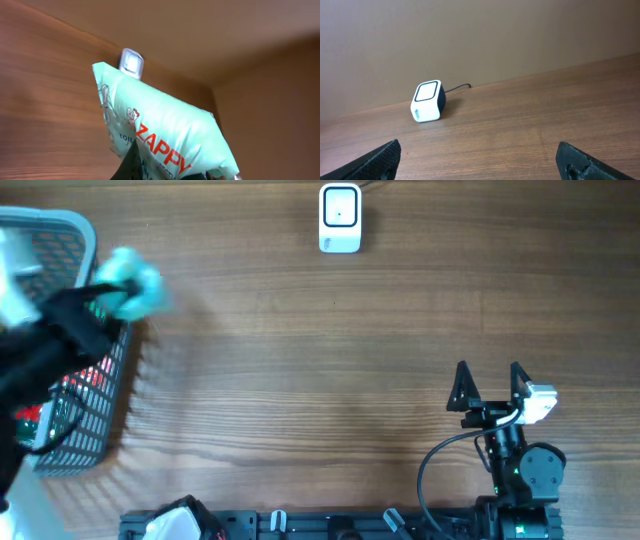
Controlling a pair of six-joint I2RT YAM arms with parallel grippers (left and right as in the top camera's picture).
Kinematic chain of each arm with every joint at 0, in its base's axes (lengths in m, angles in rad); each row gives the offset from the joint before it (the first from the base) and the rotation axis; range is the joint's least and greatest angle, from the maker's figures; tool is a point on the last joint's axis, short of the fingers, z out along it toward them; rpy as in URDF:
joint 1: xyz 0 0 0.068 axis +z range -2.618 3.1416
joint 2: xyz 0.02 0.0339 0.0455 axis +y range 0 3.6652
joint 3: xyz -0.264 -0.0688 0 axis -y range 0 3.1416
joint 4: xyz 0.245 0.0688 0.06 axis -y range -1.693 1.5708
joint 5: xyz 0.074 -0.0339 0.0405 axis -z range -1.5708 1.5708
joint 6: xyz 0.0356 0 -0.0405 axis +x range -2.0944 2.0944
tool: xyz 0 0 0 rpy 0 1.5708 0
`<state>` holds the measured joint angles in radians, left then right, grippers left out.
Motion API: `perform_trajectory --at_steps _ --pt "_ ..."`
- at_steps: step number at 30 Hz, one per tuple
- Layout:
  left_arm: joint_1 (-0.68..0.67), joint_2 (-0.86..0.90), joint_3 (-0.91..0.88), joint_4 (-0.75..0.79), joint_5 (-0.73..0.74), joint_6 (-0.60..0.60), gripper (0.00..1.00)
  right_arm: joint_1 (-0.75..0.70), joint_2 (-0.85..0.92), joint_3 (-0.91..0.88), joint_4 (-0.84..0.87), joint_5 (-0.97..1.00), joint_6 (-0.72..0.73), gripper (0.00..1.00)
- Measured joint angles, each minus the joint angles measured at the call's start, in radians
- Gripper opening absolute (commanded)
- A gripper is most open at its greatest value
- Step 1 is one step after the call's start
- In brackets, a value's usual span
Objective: Scan the item barcode
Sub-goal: 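Lift the green packet out and place it on the table centre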
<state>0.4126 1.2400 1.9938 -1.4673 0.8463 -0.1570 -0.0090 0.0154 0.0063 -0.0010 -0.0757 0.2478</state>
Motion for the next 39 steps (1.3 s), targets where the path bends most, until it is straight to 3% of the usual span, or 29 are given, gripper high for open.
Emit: perform_trajectory --at_steps 4,9,16,20,21,22,24,26,31,36,39 --pt "-0.268 0.056 -0.050 0.021 -0.137 -0.005 0.04 0.000 0.000 0.000 0.000 0.000 0.000 1.00" --pt "-0.532 0.216 -0.172 0.116 -0.410 -0.149 0.04 0.000 0.000 0.000 0.000 0.000 0.000 1.00" --pt "-0.786 0.523 -0.302 0.292 -0.719 -0.306 0.04 0.000 0.000 0.000 0.000 0.000 0.000 1.00" --pt "-0.851 0.702 -0.304 0.358 -0.777 -0.328 0.05 0.000 0.000 0.000 0.000 0.000 0.000 1.00" --pt "-0.863 0.740 -0.304 0.365 -0.782 -0.329 0.10 0.000 0.000 0.000 0.000 0.000 0.000 1.00" --pt "-0.874 0.778 -0.306 0.374 -0.787 -0.329 0.29 0.000 0.000 0.000 0.000 0.000 0.000 1.00" --pt "-0.890 0.821 -0.316 0.383 -0.795 -0.336 0.91 0.000 0.000 0.000 0.000 0.000 0.000 1.00" --pt "-0.890 0.817 -0.314 0.374 -0.801 -0.340 1.00 0.000 0.000 0.000 0.000 0.000 0.000 1.00" --pt "-0.890 0.777 -0.248 0.263 -0.825 -0.340 1.00 0.000 0.000 0.000 0.000 0.000 0.000 1.00" --pt "-0.867 0.661 0.009 0.041 -0.911 -0.327 1.00 0.000 0.000 0.000 0.000 0.000 0.000 1.00" --pt "-0.764 0.504 0.193 0.005 -1.000 -0.340 1.00 0.000 0.000 0.000 0.000 0.000 0.000 1.00"
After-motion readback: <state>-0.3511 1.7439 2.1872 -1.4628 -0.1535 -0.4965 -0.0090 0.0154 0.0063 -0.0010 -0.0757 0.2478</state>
